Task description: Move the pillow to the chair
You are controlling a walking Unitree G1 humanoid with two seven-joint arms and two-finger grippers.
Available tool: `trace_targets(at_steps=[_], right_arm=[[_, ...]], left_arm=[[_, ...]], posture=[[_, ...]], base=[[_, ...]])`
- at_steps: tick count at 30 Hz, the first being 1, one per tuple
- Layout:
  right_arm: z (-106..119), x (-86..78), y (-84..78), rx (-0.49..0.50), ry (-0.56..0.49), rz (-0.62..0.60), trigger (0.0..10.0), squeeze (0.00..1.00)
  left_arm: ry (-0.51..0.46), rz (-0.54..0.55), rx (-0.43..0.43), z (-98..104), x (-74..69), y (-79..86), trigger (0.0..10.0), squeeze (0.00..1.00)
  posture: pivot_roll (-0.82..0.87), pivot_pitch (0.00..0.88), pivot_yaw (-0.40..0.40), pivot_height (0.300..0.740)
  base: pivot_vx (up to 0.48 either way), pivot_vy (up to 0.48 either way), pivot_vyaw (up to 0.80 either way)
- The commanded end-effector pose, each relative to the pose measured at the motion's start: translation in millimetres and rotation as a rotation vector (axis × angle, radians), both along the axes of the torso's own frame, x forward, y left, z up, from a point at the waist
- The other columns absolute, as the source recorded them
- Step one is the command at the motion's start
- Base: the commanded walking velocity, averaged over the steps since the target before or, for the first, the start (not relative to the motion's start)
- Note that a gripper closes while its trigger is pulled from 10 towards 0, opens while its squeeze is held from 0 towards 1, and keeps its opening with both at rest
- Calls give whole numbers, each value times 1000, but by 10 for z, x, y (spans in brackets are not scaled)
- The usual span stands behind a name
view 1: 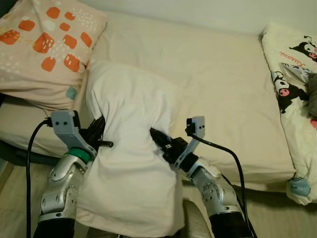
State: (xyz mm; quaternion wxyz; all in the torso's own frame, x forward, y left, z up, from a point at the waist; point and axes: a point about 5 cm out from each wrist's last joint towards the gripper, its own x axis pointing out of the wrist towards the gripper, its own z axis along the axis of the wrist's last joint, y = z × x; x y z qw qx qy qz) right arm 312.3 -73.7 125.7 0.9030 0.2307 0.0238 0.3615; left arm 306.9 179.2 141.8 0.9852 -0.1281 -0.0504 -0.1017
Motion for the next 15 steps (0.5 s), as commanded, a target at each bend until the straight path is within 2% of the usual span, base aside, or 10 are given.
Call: trace_targets(at_steps=[1, 3, 15], right_arm=[[76, -6, 50, 2, -41, 13, 10000, 0], [78, 20, 9, -32, -61, -39, 10000, 0], [-12, -17, 32, -76, -52, -130, 10000, 0]], left_arm=[[-25, -44, 5, 52, -15, -114, 10000, 0], [-31, -22, 63, 88, -12, -129, 10000, 0], [-36, 42, 132, 132, -9, -166, 10000, 0]], posture=[[122, 87, -28, 634], [122, 81, -27, 639], [121, 74, -29, 684]], base=[[0, 0, 0], [0, 0, 0], [0, 0, 0]])
